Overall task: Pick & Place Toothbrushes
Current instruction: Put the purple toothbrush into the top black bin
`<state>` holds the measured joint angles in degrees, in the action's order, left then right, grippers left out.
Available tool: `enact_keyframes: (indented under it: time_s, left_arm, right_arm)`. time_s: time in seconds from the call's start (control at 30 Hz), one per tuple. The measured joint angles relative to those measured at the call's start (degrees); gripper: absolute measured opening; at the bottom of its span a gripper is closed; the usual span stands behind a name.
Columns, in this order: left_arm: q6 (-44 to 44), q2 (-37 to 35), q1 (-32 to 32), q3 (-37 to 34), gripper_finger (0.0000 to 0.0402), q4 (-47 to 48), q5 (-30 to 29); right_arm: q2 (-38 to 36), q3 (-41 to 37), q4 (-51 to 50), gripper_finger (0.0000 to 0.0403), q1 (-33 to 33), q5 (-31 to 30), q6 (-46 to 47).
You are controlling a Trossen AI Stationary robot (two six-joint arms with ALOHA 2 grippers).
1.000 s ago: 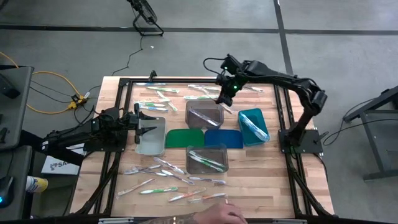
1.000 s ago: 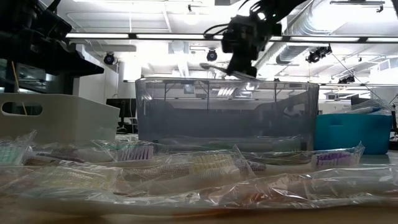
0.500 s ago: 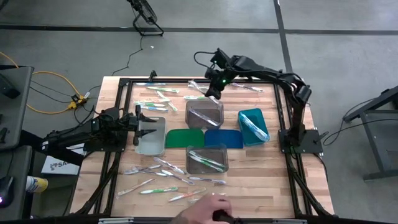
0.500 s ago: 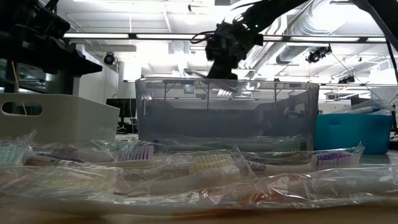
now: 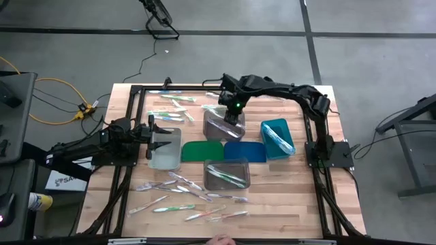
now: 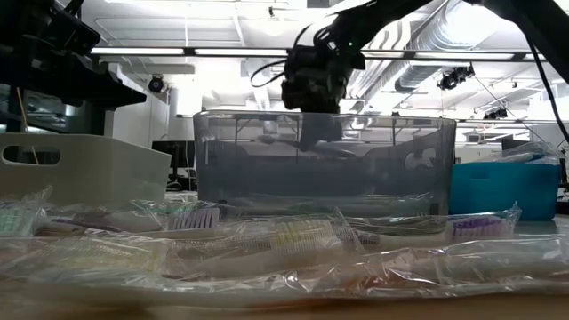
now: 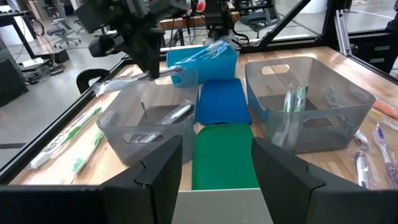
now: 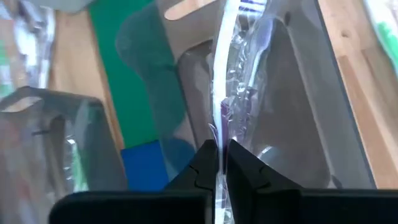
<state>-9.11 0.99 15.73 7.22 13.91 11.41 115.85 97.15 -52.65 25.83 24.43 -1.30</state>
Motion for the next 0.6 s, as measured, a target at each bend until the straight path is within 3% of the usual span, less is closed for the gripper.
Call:
enact_keyframes:
  time_s: [0.27,0.6]
  left_arm:
    - [0.0,0.0,0.0,0.0,0.0187,0.0,-0.04]
    - [-0.01,-0.02,0.0,0.0,0.0187,0.0,-0.04]
  right_arm:
    - [0.17,-0.64,0.37,0.0065,-2.53,-6.63,5.13]
    - [0.55,-0.64,0.92,0.0137,-3.75,-6.21,7.04]
